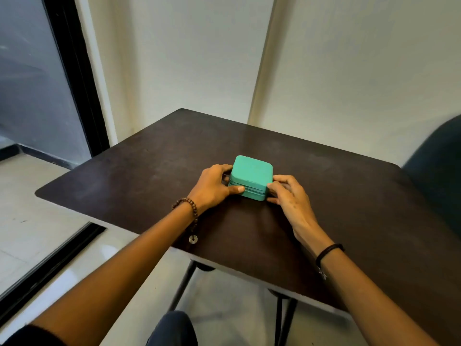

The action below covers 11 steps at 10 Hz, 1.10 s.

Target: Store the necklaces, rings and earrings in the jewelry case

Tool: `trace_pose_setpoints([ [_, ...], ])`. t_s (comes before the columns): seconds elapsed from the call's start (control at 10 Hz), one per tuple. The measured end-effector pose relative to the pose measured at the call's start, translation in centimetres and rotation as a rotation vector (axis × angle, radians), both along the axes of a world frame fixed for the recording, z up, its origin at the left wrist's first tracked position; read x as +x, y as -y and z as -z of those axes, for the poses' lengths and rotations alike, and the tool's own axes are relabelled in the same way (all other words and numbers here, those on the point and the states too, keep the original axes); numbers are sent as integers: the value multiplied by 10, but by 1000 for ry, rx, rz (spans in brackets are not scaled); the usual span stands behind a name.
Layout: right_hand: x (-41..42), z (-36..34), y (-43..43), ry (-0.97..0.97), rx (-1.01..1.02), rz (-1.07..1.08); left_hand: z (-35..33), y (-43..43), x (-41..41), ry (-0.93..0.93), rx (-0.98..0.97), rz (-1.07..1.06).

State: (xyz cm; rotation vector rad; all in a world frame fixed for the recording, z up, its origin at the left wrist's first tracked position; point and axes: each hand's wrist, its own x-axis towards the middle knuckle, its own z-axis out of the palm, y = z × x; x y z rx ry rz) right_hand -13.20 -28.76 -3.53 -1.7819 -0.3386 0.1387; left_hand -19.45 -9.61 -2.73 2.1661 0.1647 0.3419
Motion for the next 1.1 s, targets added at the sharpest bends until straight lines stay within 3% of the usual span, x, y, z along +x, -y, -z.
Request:
trace_pose_setpoints([
  [0.2, 57, 1, -74, 59, -98, -109, -3, -66, 58, -4, 79, -107],
  [0.4, 114, -2, -131, 100, -189, -152, 2, -113, 119, 10, 27, -213],
  [0.8, 158, 5, -158, 149, -260, -208, 10, -138, 168, -95, -113, -286],
  [0.9, 154, 9, -155, 154, -247, -185, 12, -127, 163, -82, -238, -344],
  [1.0, 149, 11, -151, 209, -256, -101, 7, -102, 161, -51, -460, -556],
  [1.1, 150, 13, -147, 260, -278, 49, 12, -79, 170, -85, -435, -691],
])
